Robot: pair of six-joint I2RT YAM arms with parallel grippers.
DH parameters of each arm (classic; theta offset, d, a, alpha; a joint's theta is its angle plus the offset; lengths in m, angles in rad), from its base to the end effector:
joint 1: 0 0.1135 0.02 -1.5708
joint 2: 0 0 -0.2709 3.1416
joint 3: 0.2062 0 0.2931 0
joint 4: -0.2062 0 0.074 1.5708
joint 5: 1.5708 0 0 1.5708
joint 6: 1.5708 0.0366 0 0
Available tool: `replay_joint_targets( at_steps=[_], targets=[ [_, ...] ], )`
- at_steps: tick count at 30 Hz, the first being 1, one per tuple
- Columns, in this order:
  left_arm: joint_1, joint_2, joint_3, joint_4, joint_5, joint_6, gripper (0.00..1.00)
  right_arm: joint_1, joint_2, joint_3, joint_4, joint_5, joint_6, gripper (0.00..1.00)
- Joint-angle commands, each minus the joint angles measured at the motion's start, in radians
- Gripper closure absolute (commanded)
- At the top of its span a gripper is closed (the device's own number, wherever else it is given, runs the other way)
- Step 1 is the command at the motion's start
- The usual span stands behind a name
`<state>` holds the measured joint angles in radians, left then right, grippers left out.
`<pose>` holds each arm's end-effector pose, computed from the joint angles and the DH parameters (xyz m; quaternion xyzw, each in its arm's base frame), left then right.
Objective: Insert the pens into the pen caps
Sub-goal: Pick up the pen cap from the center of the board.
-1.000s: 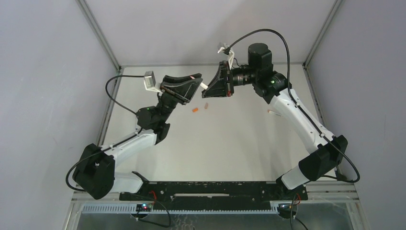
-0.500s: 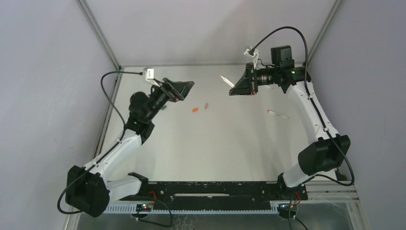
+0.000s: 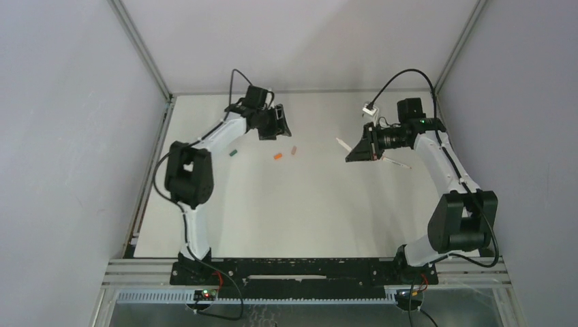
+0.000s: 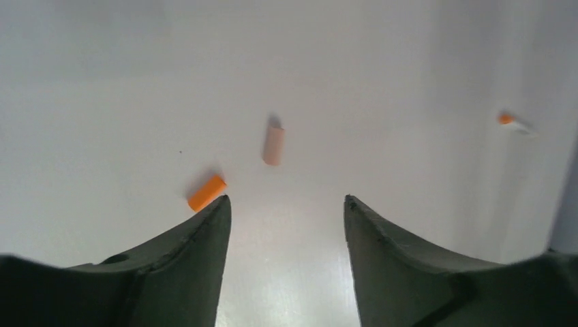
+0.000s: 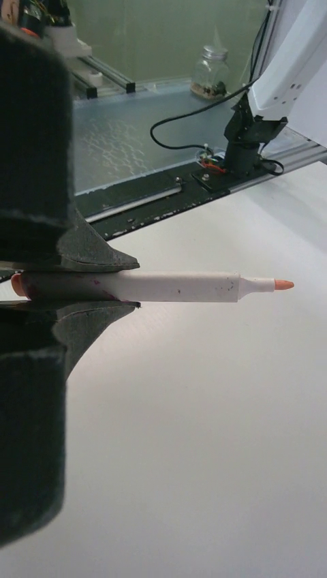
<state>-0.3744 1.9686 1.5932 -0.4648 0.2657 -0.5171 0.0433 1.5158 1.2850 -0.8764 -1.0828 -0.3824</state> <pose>0.4496 -0.1870 0.2325 -0.0188 0.9268 -0.2643 0.2661 0.3372 0.0470 0.2952 -0.2919 0.7902 0.4611 0.2787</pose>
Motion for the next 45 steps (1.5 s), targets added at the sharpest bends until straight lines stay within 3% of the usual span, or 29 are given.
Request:
replay_joint_targets(
  at_steps=[1,5,8,21,33,39,45],
  targets=[
    [-0.051,0.164,0.303,-0.332,-0.122,0.131,0.39,-0.070,-0.072,0.011,0.081,-0.026,-0.017,1.00],
    [-0.072,0.304,0.477,-0.406,-0.144,0.153,0.57,-0.102,-0.062,-0.006,0.100,-0.063,-0.004,1.00],
    [-0.082,0.368,0.549,-0.433,-0.134,0.154,0.63,-0.108,-0.072,-0.031,0.118,-0.072,0.000,1.00],
    [-0.113,0.478,0.598,-0.446,-0.119,0.155,0.66,-0.129,-0.075,-0.042,0.127,-0.110,0.011,1.00],
    [-0.136,0.535,0.655,-0.505,-0.202,0.155,0.85,-0.135,-0.086,-0.047,0.128,-0.115,0.014,1.00],
    [-0.162,0.450,0.539,-0.527,-0.253,0.215,0.89,-0.135,-0.088,-0.049,0.129,-0.117,0.012,1.00],
    [-0.178,0.224,0.173,-0.442,-0.263,0.235,0.90,-0.135,-0.085,-0.053,0.134,-0.117,0.014,1.00]
  ],
)
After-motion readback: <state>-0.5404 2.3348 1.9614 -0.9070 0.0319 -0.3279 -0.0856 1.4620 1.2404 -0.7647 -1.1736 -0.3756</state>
